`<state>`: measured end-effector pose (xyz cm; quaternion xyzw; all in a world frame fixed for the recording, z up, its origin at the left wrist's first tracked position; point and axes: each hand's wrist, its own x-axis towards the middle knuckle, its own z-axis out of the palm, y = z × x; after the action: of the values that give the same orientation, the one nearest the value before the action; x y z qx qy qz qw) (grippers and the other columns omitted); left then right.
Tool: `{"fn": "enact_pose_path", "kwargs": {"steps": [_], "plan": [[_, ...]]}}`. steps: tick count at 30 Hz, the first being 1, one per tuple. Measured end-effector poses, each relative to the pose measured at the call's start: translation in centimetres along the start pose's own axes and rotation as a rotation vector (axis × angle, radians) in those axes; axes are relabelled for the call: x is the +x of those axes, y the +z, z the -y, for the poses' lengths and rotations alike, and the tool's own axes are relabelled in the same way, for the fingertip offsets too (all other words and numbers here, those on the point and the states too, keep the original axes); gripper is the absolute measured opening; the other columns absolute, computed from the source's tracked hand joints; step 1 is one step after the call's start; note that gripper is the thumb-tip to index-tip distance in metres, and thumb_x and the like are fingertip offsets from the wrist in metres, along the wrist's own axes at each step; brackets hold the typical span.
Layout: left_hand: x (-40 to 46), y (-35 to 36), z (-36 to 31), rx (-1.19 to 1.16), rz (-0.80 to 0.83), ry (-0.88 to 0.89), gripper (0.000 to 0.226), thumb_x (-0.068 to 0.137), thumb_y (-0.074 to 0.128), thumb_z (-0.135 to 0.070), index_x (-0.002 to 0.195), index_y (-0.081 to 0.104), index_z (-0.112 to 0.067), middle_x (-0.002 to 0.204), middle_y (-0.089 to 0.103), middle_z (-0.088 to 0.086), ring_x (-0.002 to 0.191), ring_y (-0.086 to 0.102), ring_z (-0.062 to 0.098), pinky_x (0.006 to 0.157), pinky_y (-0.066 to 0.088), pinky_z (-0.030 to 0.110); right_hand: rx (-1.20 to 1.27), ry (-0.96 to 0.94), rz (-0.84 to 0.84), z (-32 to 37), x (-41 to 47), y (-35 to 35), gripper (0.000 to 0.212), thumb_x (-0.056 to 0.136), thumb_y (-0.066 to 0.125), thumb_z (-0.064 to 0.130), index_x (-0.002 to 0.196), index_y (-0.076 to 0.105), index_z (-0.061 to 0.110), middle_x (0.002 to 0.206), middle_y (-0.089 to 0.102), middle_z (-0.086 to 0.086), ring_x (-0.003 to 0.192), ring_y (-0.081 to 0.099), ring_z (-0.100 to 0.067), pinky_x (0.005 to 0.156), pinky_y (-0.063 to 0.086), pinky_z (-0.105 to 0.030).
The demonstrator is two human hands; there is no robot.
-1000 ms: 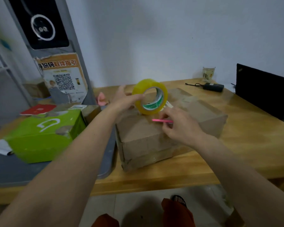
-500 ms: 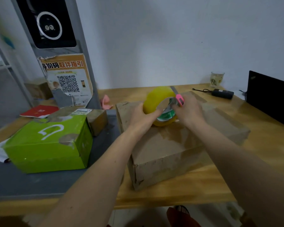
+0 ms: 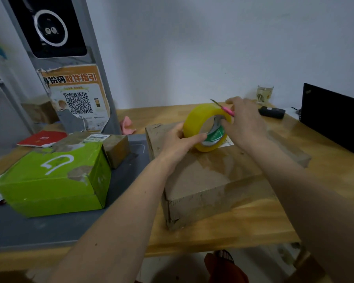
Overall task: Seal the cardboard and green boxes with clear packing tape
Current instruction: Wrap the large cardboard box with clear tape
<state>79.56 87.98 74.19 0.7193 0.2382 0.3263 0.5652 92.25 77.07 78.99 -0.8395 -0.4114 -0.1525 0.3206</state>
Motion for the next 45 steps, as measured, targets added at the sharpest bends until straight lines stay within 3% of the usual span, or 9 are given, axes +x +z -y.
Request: {"fn": "enact_pose_path", "kwargs": {"steps": [3, 5, 10, 19, 25, 31, 33, 36, 45], "plan": [[0.1, -0.2, 0.1, -0.047, -0.062, -0.020, 0.029, 0.077, 0.082, -0.025, 0.102, 0.068, -0.020, 0.092, 0.073, -0.004, 0.082, 0.068, 0.009, 0.069, 0.055, 0.021, -0.032, -0.090, 0.007, 0.5, -2.6, -2.4, 0.020, 0.090, 0.057, 0.026, 0.104, 0.048, 0.015, 0.096, 0.045, 0.000, 0.089, 0.049, -0.022, 0.065, 0.034, -0.032], [0.2, -0.2, 0.0, -0.073, -0.095, -0.046, 0.033, 0.076, 0.083, -0.028, 0.104, 0.067, -0.019, 0.097, 0.073, 0.000, 0.091, 0.070, 0.019, 0.080, 0.058, 0.033, -0.083, -0.108, 0.238, 0.8, -4.8, -2.9, 0.021, 0.094, 0.048, 0.034, 0.099, 0.042, 0.015, 0.084, 0.045, -0.001, 0.074, 0.046, -0.018, 0.060, 0.031, -0.033], [-0.3, 0.2, 0.0, -0.057, -0.093, 0.010, 0.030, 0.080, 0.080, -0.029, 0.103, 0.062, -0.024, 0.097, 0.069, -0.003, 0.090, 0.065, 0.014, 0.076, 0.054, 0.028, -0.186, -0.008, 0.641, 0.6, -6.8, -1.4, 0.041, 0.091, 0.042, 0.052, 0.106, 0.033, 0.015, 0.095, 0.051, -0.004, 0.088, 0.055, -0.025, 0.069, 0.041, -0.038], [-0.4, -0.3, 0.5, -0.064, -0.092, 0.066, 0.029, 0.077, 0.082, -0.018, 0.093, 0.061, -0.029, 0.084, 0.068, -0.014, 0.078, 0.066, 0.006, 0.078, 0.057, 0.031, -0.206, 0.020, 0.666, 2.7, -7.2, -0.8, 0.026, 0.099, 0.032, 0.037, 0.112, 0.029, 0.014, 0.102, 0.050, -0.006, 0.094, 0.052, -0.027, 0.077, 0.038, -0.039], [-0.2, 0.0, 0.6, -0.070, -0.077, 0.092, 0.031, 0.081, 0.078, -0.014, 0.104, 0.059, -0.020, 0.085, 0.066, -0.012, 0.066, 0.063, -0.007, 0.066, 0.052, 0.017, -0.180, 0.071, 0.680, 3.8, -7.1, -0.4, 0.042, 0.099, 0.031, 0.035, 0.129, 0.038, 0.006, 0.121, 0.053, -0.013, 0.110, 0.054, -0.032, 0.080, 0.038, -0.037], [0.0, -0.1, 0.5, -0.185, -0.131, 0.019, 0.038, 0.071, 0.080, -0.031, 0.102, 0.060, -0.024, 0.102, 0.068, 0.001, 0.103, 0.066, 0.026, 0.095, 0.052, 0.053, 0.110, 0.227, 0.848, 3.8, -6.1, -1.6, 0.021, 0.099, 0.034, 0.011, 0.107, 0.052, 0.005, 0.088, 0.055, -0.014, 0.057, 0.054, -0.021, 0.062, 0.049, -0.030], [0.0, -0.1, 0.5, -0.215, -0.137, 0.005, 0.049, 0.068, 0.078, -0.036, 0.110, 0.059, -0.019, 0.102, 0.068, 0.002, 0.105, 0.066, 0.026, 0.095, 0.052, 0.053, 0.107, 0.181, 0.872, 4.2, -6.1, -2.0, 0.024, 0.103, 0.033, 0.019, 0.099, 0.053, 0.007, 0.076, 0.053, -0.011, 0.056, 0.050, -0.019, 0.058, 0.048, -0.025], [0.0, -0.2, 0.5, -0.216, -0.143, -0.009, 0.051, 0.079, 0.076, -0.032, 0.122, 0.056, -0.013, 0.109, 0.067, 0.004, 0.105, 0.065, 0.024, 0.097, 0.051, 0.051, 0.055, 0.091, 0.813, 4.8, -6.0, -1.8, 0.031, 0.105, 0.028, 0.022, 0.101, 0.055, 0.007, 0.095, 0.056, -0.012, 0.081, 0.051, -0.021, 0.073, 0.043, -0.028], [0.1, -0.1, 0.7, -0.173, -0.137, 0.001, 0.071, 0.068, 0.073, -0.049, 0.126, 0.051, -0.014, 0.116, 0.065, 0.005, 0.109, 0.063, 0.024, 0.099, 0.049, 0.052, 0.615, 0.548, 0.934, 3.2, -4.9, -1.0, 0.018, 0.102, 0.039, 0.017, 0.093, 0.050, 0.006, 0.058, 0.051, -0.005, 0.038, 0.049, -0.013, 0.035, 0.042, -0.021]]}}
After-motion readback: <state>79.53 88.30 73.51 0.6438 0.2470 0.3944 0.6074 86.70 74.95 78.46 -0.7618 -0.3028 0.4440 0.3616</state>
